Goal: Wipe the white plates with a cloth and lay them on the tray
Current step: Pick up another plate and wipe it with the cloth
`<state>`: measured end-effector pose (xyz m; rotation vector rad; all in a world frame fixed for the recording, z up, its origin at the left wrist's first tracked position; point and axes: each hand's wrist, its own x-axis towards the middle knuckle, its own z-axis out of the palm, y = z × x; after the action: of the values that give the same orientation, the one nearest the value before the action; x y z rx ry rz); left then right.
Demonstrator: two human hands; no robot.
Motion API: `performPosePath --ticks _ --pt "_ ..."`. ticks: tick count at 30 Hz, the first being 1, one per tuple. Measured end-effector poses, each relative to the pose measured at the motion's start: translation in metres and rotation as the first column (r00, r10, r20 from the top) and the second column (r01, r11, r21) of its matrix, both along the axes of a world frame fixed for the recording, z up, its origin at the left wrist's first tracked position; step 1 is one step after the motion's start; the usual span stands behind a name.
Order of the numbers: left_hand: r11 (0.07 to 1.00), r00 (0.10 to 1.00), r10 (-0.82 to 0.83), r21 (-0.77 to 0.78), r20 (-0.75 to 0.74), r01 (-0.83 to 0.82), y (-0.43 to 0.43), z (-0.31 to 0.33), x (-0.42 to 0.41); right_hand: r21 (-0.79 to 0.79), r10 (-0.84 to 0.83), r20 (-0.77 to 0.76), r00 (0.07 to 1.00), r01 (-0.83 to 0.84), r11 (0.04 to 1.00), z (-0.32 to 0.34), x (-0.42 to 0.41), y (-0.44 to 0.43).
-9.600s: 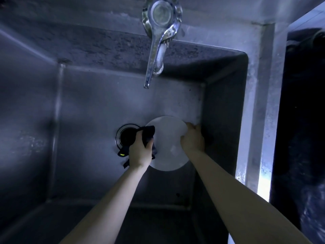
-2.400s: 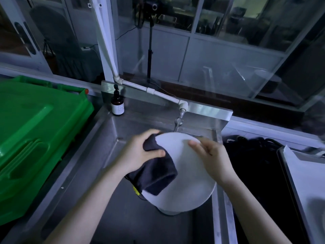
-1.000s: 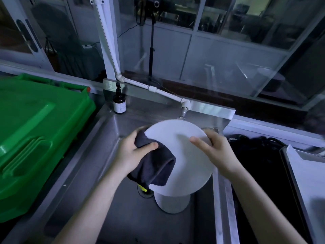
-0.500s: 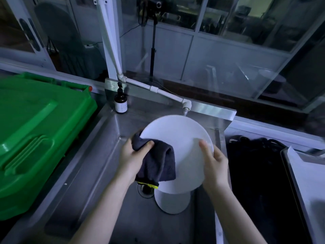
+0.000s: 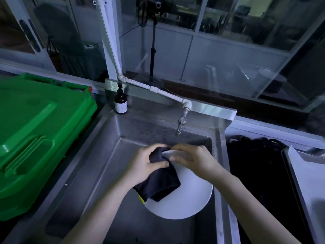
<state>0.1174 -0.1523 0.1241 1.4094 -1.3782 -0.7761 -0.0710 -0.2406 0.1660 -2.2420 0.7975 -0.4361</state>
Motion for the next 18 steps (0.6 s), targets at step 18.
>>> performPosePath --ticks 18 --pt "0.96 0.946 0.278 0.078 -0.168 -0.269 0.001 0.005 0.021 0.383 -0.419 0.203 0.885 0.322 0.866 -0.009 -0.026 0.011"
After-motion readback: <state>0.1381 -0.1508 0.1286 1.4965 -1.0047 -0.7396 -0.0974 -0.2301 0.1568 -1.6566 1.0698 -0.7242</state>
